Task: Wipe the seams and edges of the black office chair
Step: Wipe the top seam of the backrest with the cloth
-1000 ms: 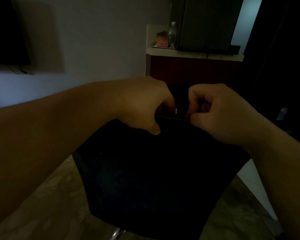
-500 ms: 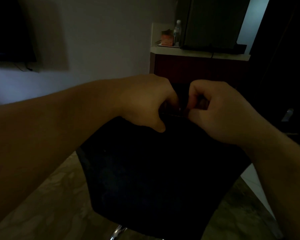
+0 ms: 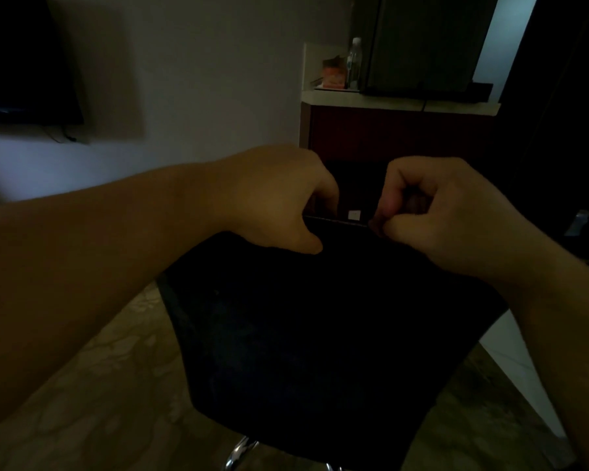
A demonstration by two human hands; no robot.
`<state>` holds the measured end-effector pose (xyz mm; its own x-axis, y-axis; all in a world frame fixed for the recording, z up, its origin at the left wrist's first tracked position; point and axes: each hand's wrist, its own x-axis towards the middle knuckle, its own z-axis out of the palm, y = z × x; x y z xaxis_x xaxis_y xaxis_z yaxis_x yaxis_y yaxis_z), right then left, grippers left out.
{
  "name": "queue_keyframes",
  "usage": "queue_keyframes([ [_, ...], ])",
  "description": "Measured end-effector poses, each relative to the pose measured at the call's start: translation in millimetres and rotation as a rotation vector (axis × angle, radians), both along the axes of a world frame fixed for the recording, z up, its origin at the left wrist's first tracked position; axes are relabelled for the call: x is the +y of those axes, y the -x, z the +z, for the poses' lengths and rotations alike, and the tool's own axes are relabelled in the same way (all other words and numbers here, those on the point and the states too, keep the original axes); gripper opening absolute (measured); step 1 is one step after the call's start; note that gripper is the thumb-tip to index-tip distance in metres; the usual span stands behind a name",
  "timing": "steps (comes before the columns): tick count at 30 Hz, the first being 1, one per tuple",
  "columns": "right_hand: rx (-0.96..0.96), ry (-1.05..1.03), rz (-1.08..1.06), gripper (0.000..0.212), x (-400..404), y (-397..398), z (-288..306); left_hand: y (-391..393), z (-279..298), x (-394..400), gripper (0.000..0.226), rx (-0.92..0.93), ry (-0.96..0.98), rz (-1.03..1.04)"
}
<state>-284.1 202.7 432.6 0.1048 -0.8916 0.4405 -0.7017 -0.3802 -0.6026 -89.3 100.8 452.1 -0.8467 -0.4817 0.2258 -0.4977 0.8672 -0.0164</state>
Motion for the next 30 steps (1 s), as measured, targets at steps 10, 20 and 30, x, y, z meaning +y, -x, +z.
queue_keyframes([
  [10,0.084,-0.078,-0.049,0.022,-4,-6,12,1,0,1,0.048,0.026,-0.044,0.047],
  [20,0.105,-0.153,0.002,0.026,-5,-19,15,2,-2,4,0.041,-0.031,-0.014,0.038],
  [30,0.045,-0.061,0.004,0.02,-4,-12,8,-2,11,6,0.047,-0.11,-0.007,0.007],
])
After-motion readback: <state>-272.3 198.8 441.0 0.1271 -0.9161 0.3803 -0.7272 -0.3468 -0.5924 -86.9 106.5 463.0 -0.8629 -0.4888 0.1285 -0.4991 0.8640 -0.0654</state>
